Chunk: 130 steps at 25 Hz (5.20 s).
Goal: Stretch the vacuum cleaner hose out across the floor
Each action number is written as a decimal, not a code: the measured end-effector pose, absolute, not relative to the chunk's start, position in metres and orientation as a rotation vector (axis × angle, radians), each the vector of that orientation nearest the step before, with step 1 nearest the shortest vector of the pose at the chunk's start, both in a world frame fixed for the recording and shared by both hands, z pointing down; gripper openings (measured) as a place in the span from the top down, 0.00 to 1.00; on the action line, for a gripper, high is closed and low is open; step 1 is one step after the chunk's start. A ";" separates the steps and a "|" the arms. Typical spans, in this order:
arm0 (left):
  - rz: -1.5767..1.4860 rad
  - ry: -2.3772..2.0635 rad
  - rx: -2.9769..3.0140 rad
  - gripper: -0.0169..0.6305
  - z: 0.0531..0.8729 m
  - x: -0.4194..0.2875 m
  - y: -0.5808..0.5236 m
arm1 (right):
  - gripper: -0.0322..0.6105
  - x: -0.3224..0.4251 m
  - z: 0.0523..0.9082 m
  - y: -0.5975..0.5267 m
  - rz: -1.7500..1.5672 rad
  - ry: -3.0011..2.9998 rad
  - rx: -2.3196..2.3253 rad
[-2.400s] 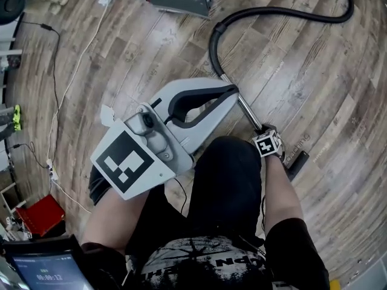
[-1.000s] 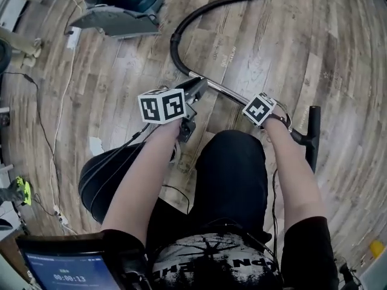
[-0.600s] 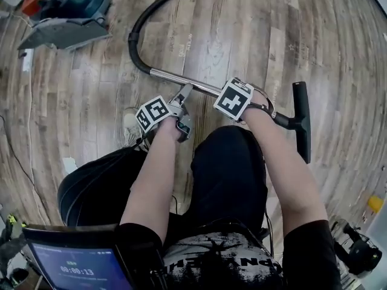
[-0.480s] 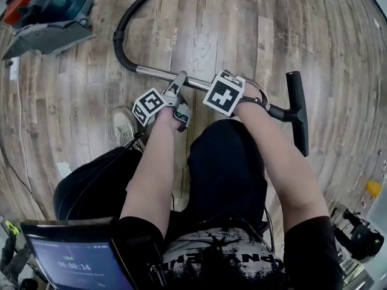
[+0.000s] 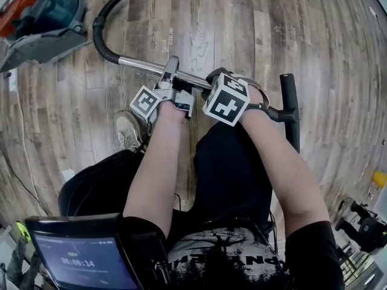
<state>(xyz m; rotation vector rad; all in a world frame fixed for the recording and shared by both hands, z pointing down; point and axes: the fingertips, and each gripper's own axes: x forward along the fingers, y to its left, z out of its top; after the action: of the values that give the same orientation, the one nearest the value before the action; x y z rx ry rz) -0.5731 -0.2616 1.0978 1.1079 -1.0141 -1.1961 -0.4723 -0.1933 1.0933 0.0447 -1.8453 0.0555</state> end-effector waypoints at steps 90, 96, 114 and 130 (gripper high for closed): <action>-0.710 -0.551 1.756 0.91 0.348 -0.322 -0.059 | 0.80 -0.266 0.482 0.088 0.309 -1.943 0.668; -0.744 -0.561 1.739 0.91 0.349 -0.286 -0.039 | 0.80 -0.227 0.484 0.108 0.295 -1.936 0.635; -0.661 -0.871 1.830 0.91 0.384 -0.186 0.041 | 0.80 -0.105 0.514 0.183 0.258 -2.058 0.457; -0.777 -0.814 1.762 0.91 0.390 -0.188 -0.037 | 0.80 -0.108 0.525 0.102 0.247 -2.044 0.403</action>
<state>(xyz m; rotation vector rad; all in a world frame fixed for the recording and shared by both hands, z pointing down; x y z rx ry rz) -0.1884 -0.0365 0.3902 1.7615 -0.8142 -0.7770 -0.1082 0.1021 0.5251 0.4034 -2.0441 0.2468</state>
